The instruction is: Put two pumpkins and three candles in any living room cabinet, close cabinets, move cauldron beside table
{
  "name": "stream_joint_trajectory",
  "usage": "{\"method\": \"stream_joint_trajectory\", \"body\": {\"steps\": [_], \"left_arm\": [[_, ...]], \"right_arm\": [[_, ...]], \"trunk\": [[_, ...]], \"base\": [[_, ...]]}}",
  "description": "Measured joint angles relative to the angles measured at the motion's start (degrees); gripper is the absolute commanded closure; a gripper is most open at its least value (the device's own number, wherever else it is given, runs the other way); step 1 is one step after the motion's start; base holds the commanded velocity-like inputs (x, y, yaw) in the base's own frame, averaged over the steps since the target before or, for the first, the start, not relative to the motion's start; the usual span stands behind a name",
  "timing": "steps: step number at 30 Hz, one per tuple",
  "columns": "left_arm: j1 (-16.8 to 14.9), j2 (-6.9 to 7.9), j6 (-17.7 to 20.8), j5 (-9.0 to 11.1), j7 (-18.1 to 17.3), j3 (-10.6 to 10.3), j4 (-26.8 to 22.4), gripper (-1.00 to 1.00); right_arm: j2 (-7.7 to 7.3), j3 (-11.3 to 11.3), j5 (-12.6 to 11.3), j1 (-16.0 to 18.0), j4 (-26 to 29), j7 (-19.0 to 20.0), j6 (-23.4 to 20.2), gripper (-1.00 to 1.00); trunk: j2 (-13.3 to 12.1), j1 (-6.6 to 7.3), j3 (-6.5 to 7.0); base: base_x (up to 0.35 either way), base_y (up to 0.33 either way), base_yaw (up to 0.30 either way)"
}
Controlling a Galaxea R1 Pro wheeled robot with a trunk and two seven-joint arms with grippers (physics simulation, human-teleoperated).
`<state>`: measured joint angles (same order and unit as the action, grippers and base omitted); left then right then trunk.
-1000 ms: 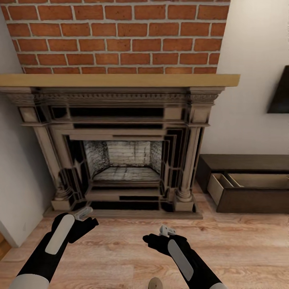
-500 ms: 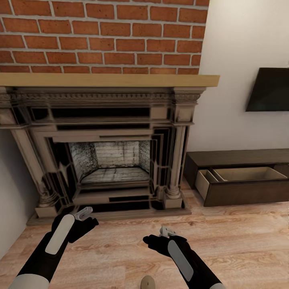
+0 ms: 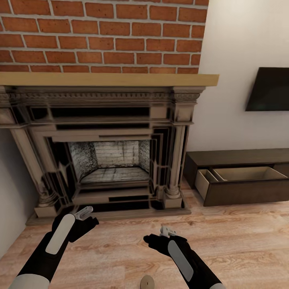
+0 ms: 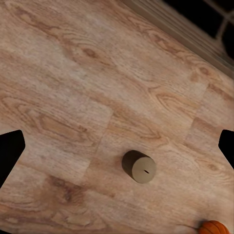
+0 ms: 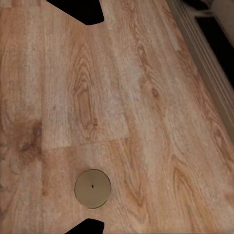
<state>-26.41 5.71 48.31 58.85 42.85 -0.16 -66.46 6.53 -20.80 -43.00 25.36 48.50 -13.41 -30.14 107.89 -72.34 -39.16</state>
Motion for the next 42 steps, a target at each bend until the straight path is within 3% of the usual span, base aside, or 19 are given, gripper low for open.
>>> {"method": "stream_joint_trajectory", "body": {"steps": [24, 26, 32, 38, 42], "left_arm": [[0.0, 0.07, 0.14, 0.23, 0.0, 0.0, 0.08, -1.0], [0.0, 0.09, 0.14, 0.23, 0.0, 0.0, 0.08, -1.0], [0.0, 0.08, 0.14, 0.14, 0.05, 0.01, 0.08, -1.0], [0.01, 0.07, 0.35, -0.15, 0.35, -0.05, -0.08, -1.0], [0.1, 0.07, 1.31, 0.01, 0.47, -0.01, -2.55, -1.0]], "right_arm": [[0.08, -0.52, 0.74, 0.0, -3.36, 0.0, 3.29, -1.0], [0.08, -0.6, 1.5, 0.0, -3.43, 0.0, 3.3, -1.0], [0.25, -0.56, 7.24, 0.0, -4.64, -0.6, 4.41, -1.0], [0.38, -0.38, 8.1, 0.0, -11.66, -1.16, 6.47, -1.0], [0.41, -0.49, 8.22, 0.0, -12.93, -1.15, 7.92, -1.0]], "trunk": [[9.63, -5.27, -4.31], [10.43, -5.71, -4.67], [12.84, -7.03, -5.75], [15.24, -8.35, -6.82], [16.85, -9.23, -7.54]], "base": [[0.0, 0.0, 0.0], [0.0, 0.0, 0.0], [0.0, 0.0, 0.0], [0.0, 0.0, 0.0], [0.0, 0.0, 0.0]]}}
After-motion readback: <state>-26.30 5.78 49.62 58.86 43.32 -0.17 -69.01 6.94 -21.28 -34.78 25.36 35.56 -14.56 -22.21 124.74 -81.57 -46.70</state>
